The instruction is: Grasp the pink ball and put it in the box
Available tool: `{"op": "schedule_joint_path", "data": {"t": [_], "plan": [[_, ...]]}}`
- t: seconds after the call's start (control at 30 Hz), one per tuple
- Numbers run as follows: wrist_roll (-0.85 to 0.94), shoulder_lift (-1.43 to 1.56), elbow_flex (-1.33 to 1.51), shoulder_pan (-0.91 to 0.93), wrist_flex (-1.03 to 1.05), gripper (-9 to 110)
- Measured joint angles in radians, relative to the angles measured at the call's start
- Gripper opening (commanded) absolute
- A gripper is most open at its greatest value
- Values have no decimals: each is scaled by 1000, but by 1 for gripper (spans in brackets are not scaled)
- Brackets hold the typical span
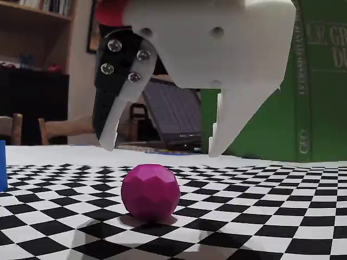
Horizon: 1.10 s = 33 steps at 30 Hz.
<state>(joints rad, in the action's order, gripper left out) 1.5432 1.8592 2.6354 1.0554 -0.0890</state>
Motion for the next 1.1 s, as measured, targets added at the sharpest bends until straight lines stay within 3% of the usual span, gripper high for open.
{"op": "schedule_joint_path", "data": {"t": [1.1], "plan": [[6, -137, -89, 0, 0, 29]]}}
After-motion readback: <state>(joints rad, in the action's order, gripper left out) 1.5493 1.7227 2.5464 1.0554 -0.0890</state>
